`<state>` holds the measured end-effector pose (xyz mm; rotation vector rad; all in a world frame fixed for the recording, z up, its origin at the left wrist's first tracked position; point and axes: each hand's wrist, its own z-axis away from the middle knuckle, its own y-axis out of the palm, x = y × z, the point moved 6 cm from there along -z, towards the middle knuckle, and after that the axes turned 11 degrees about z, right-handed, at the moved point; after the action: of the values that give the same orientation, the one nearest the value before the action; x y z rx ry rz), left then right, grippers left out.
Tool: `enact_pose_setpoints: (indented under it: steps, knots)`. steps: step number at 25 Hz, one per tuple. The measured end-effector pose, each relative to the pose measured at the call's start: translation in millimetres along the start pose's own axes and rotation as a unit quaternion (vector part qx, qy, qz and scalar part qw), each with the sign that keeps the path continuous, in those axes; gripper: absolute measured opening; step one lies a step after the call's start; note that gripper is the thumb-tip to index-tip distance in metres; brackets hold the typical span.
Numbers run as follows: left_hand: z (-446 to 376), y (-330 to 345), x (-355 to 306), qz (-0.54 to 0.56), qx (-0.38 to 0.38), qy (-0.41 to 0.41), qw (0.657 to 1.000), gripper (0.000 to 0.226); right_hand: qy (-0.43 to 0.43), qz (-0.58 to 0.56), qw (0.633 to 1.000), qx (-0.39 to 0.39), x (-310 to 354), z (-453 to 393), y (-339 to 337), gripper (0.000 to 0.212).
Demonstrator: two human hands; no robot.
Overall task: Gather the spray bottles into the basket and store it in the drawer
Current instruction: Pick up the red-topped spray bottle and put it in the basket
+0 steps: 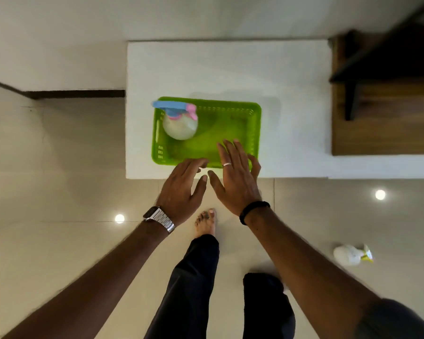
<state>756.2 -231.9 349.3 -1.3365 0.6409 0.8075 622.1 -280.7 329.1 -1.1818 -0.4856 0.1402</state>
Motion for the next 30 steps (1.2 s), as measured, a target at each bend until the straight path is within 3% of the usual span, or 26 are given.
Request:
enact_pose_setpoints:
  steps: [7, 11, 17, 22, 30]
  knots:
    - [-17.3, 136.1, -73.8, -0.064, 0.106, 0.072, 0.990, 0.037, 0.142, -0.003, 0.990, -0.007, -119.0, 109.9, 18.5, 0.074]
    - [1.6, 235.8, -122.8, -0.113, 0.197, 0.120, 0.966, 0.045, 0.233, -0.018, 0.972, 0.026, -195.6, 194.1, 45.2, 0.075]
    - [57.6, 366.7, -146.0, -0.266, 0.394, 0.156, 0.866, 0.054, 0.383, -0.078, 0.918, 0.067, -320.6, 347.3, 94.5, 0.074]
    - [93.4, 488.3, -200.9, -0.303, 0.439, 0.215, 0.818, 0.055, 0.491, -0.100, 0.862, 0.079, -412.1, 484.3, 137.9, 0.074]
    - [191.7, 721.5, -276.4, -0.328, 0.533, 0.307, 0.716, 0.063, 0.623, -0.163, 0.762, 0.067, -513.5, 626.6, 219.8, 0.071]
